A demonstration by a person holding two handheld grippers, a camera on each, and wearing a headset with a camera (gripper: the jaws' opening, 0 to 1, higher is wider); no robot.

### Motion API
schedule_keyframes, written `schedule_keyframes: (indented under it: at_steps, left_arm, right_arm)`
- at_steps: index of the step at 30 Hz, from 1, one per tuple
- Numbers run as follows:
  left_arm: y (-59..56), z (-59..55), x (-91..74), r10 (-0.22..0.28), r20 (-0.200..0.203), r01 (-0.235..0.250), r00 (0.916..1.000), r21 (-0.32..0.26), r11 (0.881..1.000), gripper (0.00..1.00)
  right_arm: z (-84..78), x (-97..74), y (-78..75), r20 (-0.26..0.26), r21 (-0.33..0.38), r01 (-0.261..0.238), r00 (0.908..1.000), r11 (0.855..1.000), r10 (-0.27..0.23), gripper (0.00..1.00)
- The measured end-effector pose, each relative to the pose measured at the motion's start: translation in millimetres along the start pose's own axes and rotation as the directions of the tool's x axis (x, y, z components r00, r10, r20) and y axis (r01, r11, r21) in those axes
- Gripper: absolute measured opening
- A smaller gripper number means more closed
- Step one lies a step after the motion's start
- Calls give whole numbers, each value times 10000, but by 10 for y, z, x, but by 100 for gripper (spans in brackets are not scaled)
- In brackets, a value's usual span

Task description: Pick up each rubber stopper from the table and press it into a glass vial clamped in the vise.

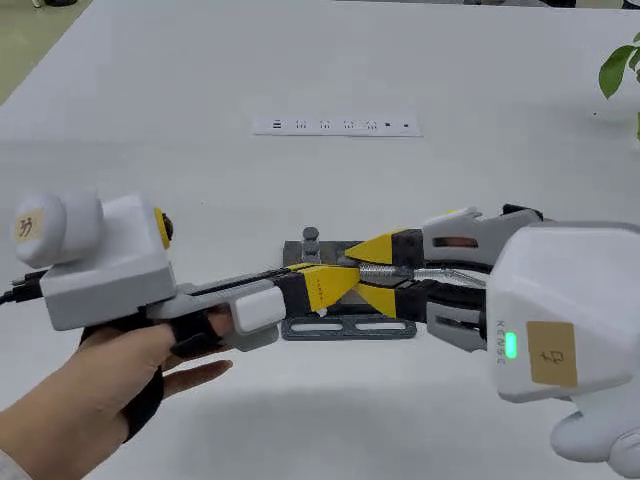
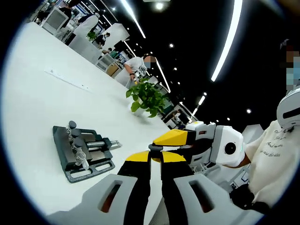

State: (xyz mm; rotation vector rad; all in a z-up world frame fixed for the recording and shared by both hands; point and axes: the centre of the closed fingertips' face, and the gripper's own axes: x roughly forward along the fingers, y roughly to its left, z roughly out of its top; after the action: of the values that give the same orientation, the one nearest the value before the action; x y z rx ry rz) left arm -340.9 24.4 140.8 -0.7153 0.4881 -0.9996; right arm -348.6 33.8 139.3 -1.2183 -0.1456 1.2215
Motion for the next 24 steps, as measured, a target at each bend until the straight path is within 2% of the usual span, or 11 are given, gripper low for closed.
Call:
schedule_keyframes:
  at_steps: [13,16,20,23,24]
  left_arm:
    - [38,2,-33,89,54,-88,9999,-242,9997,3]
    - [56,-4,-38,136,80,-133,9999,-288,9995,3]
    - [75,-2,-43,207,78,-206,9998,-206,9996,3]
    - [105,4,-55,364,90,-364,9993,-3,9993,3]
    - [135,7,-65,528,99,-529,9986,159,9985,3]
  right_arm:
    - [11,36,9,45,86,-73,10000,9999,73,6]
    - [18,51,11,142,465,-138,9998,9988,131,7]
    - [17,59,20,161,827,-249,9996,9963,236,16]
    - [6,54,61,290,1394,-543,9983,9887,507,18]
    - [-7,56,88,414,1757,-702,9971,9819,638,19]
